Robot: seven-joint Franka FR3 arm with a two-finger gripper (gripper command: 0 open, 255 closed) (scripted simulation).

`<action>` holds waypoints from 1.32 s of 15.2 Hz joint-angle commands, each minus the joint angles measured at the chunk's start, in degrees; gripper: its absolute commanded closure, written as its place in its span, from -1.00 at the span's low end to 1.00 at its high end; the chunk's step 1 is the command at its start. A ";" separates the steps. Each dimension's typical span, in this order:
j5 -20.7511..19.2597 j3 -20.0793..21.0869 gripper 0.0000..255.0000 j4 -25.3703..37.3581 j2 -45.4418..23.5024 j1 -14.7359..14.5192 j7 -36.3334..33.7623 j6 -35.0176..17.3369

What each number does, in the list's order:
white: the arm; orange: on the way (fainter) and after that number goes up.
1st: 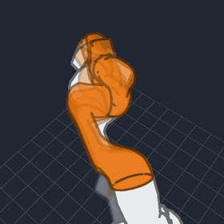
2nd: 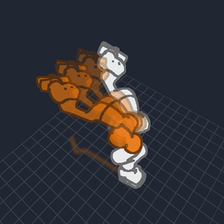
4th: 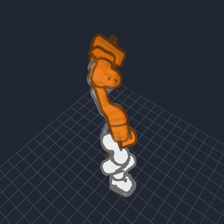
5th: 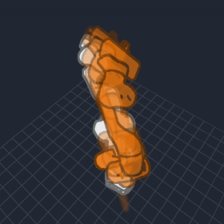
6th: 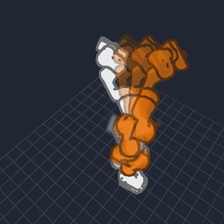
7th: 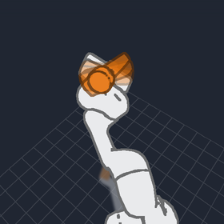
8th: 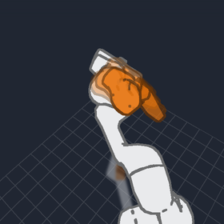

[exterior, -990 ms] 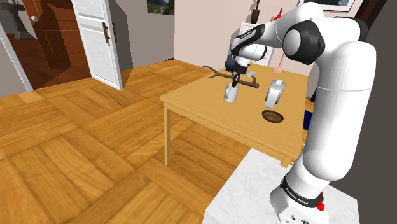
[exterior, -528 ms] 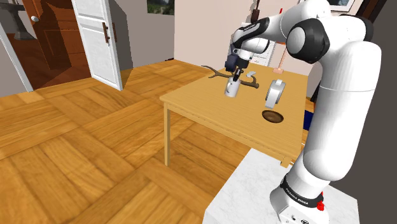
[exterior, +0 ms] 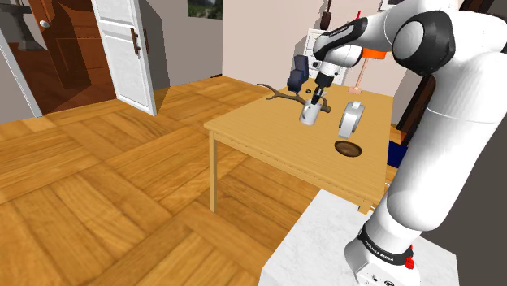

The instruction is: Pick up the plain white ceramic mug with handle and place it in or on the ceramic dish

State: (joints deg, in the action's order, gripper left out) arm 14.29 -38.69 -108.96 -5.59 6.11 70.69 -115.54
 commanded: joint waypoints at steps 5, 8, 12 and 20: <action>-6.57 -2.56 1.00 -7.64 9.55 2.10 2.20 0.07; -9.82 -3.64 1.00 -10.63 13.94 3.83 3.43 0.60; -13.86 -5.07 1.00 -13.61 19.17 6.62 5.49 1.90; -15.94 -7.23 1.00 -18.03 21.38 8.84 8.63 -0.59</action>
State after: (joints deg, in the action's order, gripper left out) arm -1.81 -45.67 -126.48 16.09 15.00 79.02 -115.37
